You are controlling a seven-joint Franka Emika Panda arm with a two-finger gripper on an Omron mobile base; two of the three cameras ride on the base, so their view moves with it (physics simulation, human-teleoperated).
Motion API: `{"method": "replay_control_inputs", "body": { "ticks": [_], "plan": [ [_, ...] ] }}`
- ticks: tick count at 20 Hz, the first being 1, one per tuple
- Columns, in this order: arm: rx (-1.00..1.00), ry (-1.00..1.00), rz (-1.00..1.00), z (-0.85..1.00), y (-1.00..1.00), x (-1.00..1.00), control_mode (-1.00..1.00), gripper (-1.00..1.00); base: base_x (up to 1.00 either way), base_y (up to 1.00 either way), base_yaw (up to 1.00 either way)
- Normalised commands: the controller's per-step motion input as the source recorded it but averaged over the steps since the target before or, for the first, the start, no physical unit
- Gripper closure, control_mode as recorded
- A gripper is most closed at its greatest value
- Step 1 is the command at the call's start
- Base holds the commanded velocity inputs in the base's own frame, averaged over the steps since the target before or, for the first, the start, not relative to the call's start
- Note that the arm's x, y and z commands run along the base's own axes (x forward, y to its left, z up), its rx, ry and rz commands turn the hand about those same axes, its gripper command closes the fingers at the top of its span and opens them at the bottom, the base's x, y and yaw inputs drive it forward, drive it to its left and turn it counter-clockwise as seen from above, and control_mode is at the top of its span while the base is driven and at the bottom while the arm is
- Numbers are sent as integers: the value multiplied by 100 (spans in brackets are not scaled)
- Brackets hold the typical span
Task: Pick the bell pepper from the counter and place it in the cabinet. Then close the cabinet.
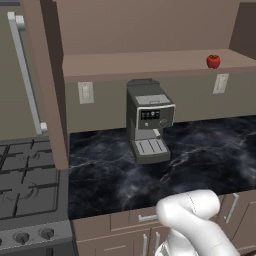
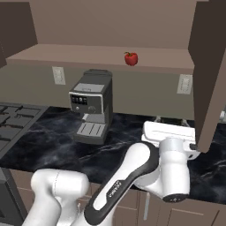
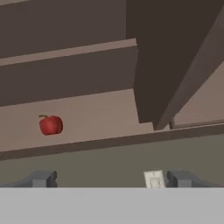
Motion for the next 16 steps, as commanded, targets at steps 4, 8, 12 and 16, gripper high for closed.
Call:
{"method": "replay_control_inputs", "body": {
  "ticks": [4, 8, 12, 16],
  "plan": [
    [-9, -16, 0, -19, -41, 32, -100, -100, 0, 0, 0],
    [-8, -21, 1, -2, -36, 37, -100, -100, 0, 0, 0],
    [-3, -14, 4, 0, -38, 44, -100, -100, 0, 0, 0],
    [0, -1, 4, 0, -44, 48, -100, -100, 0, 0, 0]
  ]
}}
